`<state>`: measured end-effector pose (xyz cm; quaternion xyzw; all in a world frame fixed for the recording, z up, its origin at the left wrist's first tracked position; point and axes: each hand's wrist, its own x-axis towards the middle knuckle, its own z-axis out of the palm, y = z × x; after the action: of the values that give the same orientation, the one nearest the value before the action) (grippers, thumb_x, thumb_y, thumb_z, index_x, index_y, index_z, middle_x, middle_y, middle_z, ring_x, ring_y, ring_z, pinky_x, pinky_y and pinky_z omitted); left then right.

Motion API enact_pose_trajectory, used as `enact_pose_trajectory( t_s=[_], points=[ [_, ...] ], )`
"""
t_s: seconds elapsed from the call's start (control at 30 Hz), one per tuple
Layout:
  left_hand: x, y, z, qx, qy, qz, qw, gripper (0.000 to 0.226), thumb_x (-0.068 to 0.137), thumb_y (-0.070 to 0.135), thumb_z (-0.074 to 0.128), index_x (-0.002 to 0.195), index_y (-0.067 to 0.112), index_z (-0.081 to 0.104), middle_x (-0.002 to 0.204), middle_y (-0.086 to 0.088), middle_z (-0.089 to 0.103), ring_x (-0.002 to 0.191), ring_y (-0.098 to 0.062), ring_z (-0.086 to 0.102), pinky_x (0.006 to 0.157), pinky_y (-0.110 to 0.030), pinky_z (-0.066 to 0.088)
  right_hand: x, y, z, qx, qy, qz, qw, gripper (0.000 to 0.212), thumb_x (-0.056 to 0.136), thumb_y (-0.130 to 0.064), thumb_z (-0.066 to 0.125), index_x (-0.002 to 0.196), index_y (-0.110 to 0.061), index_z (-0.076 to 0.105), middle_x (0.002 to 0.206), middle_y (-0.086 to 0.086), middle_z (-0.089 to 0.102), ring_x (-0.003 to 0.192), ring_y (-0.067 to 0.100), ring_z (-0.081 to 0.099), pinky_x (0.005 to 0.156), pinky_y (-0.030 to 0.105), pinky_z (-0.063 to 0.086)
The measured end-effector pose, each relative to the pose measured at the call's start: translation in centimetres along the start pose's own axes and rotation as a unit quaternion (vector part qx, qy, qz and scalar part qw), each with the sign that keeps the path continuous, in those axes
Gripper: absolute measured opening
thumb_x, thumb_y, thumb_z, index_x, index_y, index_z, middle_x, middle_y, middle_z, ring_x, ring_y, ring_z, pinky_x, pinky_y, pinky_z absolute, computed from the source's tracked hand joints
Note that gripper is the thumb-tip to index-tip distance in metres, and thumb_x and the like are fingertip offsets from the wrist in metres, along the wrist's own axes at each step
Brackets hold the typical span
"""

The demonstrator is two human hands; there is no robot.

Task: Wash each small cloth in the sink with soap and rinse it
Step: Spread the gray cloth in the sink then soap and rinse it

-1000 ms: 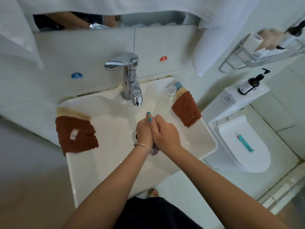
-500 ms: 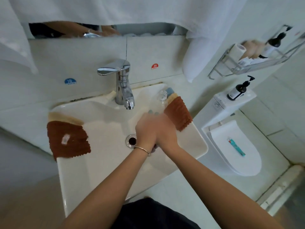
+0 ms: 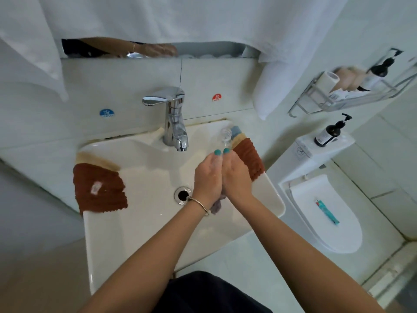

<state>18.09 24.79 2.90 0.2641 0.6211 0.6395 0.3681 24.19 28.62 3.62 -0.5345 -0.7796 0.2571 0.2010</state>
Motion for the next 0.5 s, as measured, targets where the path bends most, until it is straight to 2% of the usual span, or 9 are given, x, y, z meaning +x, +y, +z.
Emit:
enact_pose_trajectory(
  t_s=[0.1, 0.17, 0.2, 0.27, 0.33, 0.37, 0.5],
  points=[
    [1.3, 0.0, -1.2, 0.012, 0.007, -0.011, 1.000, 0.032, 0.102, 0.025, 0.043, 0.075, 0.017, 0.057, 0.073, -0.002, 0.060, 0.064, -0.009, 0.049, 0.068, -0.034, 0.045, -1.3, -1.0, 0.0, -0.045, -0.049, -0.069, 0.995, 0.035, 0.099, -0.045, 0.020, 0.093, -0.019, 0.042, 0.072, 0.005, 0.060, 0.069, 0.029, 0.060, 0.062, 0.040, 0.046],
    [0.9, 0.2, -1.7, -0.045, -0.035, -0.039, 0.998, 0.035, 0.102, 0.036, 0.042, 0.073, 0.020, 0.054, 0.070, 0.000, 0.057, 0.068, -0.012, 0.054, 0.070, -0.033, 0.045, -0.5, -0.6, -0.2, -0.062, -0.045, -0.041, 0.996, 0.038, 0.103, -0.044, 0.021, 0.089, -0.017, 0.043, 0.073, 0.004, 0.059, 0.072, 0.028, 0.060, 0.065, 0.043, 0.047],
    [0.8, 0.2, -1.7, -0.063, -0.060, -0.038, 0.995, 0.034, 0.100, 0.040, 0.045, 0.072, 0.022, 0.055, 0.072, 0.000, 0.058, 0.072, -0.014, 0.055, 0.073, -0.035, 0.045, 0.1, -0.3, -0.5, -0.035, -0.041, -0.005, 0.999, 0.038, 0.103, -0.043, 0.025, 0.087, -0.015, 0.045, 0.073, 0.002, 0.058, 0.075, 0.027, 0.061, 0.068, 0.046, 0.048],
    [1.0, 0.2, -2.0, -0.068, -0.085, -0.024, 0.994, 0.027, 0.092, 0.044, 0.057, 0.072, 0.026, 0.061, 0.074, 0.001, 0.063, 0.076, -0.017, 0.060, 0.074, -0.039, 0.050, 0.8, 0.1, -0.9, 0.091, -0.024, 0.047, 0.994, 0.037, 0.102, -0.043, 0.036, 0.086, -0.013, 0.051, 0.074, -0.001, 0.057, 0.077, 0.023, 0.060, 0.074, 0.050, 0.051],
    [1.5, -0.2, -3.0, -0.029, -0.078, 0.002, 0.996, 0.019, 0.089, 0.038, 0.066, 0.082, 0.020, 0.066, 0.078, -0.001, 0.067, 0.076, -0.017, 0.065, 0.072, -0.039, 0.054, 0.6, 0.2, -1.7, 0.195, -0.003, 0.067, 0.979, 0.034, 0.098, -0.042, 0.050, 0.088, -0.011, 0.055, 0.078, -0.001, 0.058, 0.076, 0.018, 0.060, 0.072, 0.041, 0.054],
    [1.6, -0.5, -3.6, -0.011, -0.075, 0.013, 0.997, 0.018, 0.090, 0.033, 0.066, 0.084, 0.016, 0.065, 0.078, -0.002, 0.068, 0.073, -0.014, 0.064, 0.070, -0.036, 0.054, 0.6, 0.5, -2.4, 0.211, -0.003, 0.059, 0.976, 0.032, 0.096, -0.040, 0.055, 0.088, -0.009, 0.054, 0.079, -0.001, 0.058, 0.075, 0.015, 0.058, 0.069, 0.035, 0.053],
    [1.7, -1.0, -5.1, 0.072, -0.104, 0.041, 0.991, 0.019, 0.095, 0.022, 0.061, 0.083, 0.008, 0.063, 0.073, 0.000, 0.063, 0.062, 0.001, 0.056, 0.060, -0.017, 0.047, 1.2, 2.4, -4.4, 0.124, -0.028, -0.010, 0.992, 0.018, 0.094, -0.024, 0.061, 0.091, -0.007, 0.054, 0.079, -0.005, 0.052, 0.071, 0.008, 0.049, 0.064, 0.020, 0.044]
  ],
)
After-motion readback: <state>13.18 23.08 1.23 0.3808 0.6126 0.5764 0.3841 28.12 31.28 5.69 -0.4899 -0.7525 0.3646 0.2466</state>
